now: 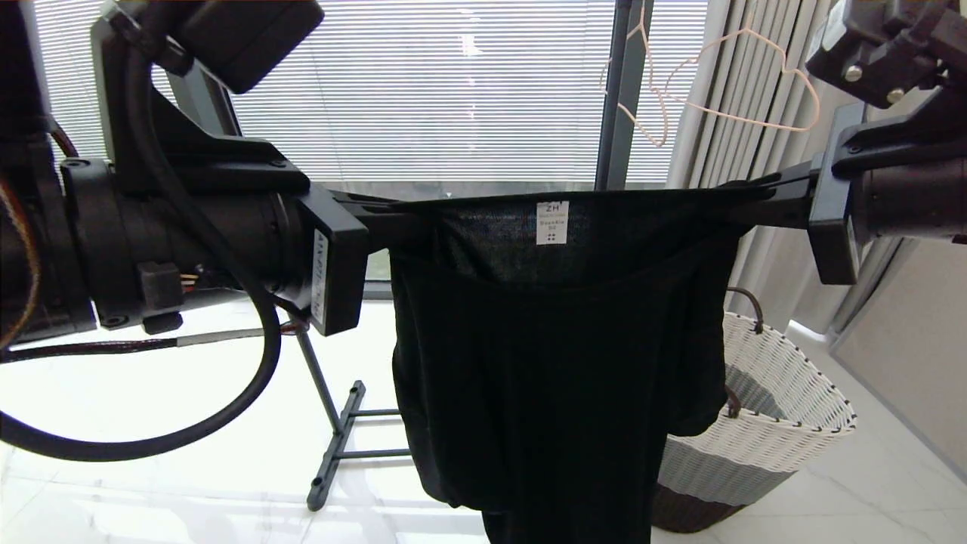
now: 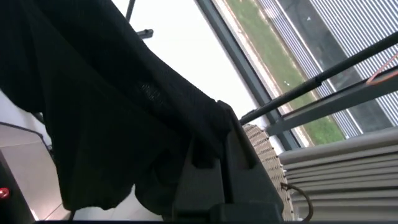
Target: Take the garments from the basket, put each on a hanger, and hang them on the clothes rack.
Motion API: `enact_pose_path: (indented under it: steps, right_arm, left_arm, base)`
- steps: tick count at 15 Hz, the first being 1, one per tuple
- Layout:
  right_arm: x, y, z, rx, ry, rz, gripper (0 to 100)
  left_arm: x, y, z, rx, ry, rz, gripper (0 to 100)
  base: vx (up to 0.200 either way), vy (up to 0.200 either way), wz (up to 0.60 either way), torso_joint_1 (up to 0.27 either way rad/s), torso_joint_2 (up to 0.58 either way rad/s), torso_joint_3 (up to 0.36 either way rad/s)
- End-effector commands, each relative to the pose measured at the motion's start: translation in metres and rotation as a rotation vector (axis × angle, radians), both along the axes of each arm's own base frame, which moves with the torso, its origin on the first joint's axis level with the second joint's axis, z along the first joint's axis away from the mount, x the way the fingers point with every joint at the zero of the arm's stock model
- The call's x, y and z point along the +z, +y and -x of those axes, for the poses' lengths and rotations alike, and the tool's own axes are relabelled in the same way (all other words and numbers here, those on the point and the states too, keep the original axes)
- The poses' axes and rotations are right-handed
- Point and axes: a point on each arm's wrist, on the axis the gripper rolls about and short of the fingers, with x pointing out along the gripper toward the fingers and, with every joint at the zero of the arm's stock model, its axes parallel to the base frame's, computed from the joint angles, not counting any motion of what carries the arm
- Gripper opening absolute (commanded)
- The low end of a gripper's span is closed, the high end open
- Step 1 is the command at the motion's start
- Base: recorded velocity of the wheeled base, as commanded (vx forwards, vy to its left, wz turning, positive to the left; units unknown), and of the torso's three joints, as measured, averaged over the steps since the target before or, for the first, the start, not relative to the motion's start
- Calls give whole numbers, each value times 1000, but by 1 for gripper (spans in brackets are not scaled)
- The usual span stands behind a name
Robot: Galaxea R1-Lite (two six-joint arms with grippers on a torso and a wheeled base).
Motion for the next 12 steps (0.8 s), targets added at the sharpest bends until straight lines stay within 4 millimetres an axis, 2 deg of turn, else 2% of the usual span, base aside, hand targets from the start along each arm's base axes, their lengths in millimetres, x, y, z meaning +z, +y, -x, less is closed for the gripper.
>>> enact_pose_path:
  steps: [1,4,6,8,12]
  right_arm:
    - [-7,-8,11,0,23,18,0]
    - [-23,-30,49,85,106,53,0]
    - [-33,-33,72,175,131,71,0]
    - [-37,-30,79,219,136,80,0]
    - [-37,-29,78,213,136,81,0]
  left_arm:
    - [-11,-3,-4,-31,-29,-88,0]
    - [-18,-7,-15,-158,-54,-139,0]
    - [-18,-15,-23,-180,-54,-132,0]
    - [-16,-19,-27,-204,-61,-119,0]
    - [-12,-15,-23,-190,-55,-102,0]
  base:
    - [0,0,0,0,0,0]
    - [0,0,0,0,0,0]
    - [0,0,0,0,0,0]
    - [0,0,0,0,0,0]
    - [0,0,0,0,0,0]
